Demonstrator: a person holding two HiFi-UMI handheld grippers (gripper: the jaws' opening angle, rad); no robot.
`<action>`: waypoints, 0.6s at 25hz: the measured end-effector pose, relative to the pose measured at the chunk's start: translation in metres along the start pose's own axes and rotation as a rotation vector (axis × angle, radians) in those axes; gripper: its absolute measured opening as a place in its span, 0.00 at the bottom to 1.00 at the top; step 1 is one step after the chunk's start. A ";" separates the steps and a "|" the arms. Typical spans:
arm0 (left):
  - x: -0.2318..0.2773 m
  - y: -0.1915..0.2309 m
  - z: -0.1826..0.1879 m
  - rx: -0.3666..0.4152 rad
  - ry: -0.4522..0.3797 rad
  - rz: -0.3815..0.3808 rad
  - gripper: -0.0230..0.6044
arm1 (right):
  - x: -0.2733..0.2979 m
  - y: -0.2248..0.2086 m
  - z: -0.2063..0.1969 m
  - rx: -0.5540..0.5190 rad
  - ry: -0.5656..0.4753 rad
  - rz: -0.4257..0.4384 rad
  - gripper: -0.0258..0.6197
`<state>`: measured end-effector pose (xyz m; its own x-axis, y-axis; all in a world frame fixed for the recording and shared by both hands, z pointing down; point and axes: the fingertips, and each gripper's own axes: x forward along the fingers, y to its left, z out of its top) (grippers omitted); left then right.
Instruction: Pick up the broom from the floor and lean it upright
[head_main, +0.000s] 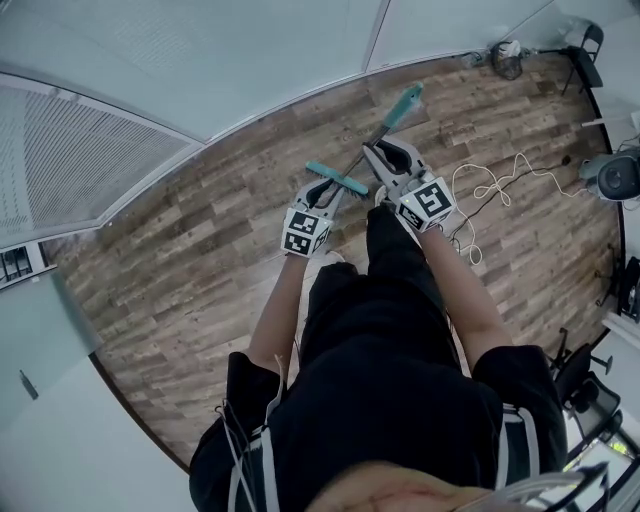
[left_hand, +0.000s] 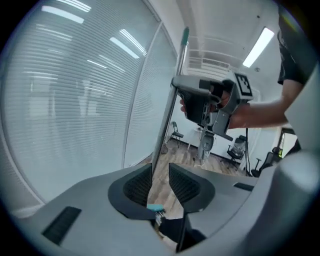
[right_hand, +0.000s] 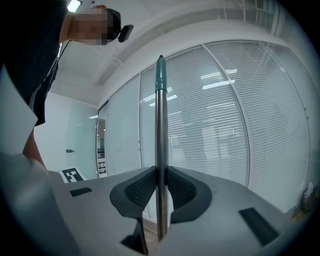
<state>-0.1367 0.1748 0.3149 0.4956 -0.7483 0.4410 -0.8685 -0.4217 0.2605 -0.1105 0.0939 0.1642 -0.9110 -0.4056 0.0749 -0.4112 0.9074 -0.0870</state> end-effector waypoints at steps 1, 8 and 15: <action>-0.002 0.006 0.002 -0.051 -0.020 0.015 0.22 | 0.006 -0.012 0.003 -0.014 -0.008 0.007 0.16; 0.017 0.031 0.016 -0.163 -0.044 0.100 0.10 | 0.054 -0.118 0.004 -0.008 -0.047 0.044 0.16; 0.090 0.039 0.038 -0.261 0.034 0.004 0.08 | 0.098 -0.244 -0.060 0.152 -0.021 0.036 0.16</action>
<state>-0.1260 0.0713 0.3325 0.4956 -0.7305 0.4699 -0.8411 -0.2686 0.4695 -0.0972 -0.1610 0.2519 -0.9252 -0.3765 0.0482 -0.3766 0.8950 -0.2390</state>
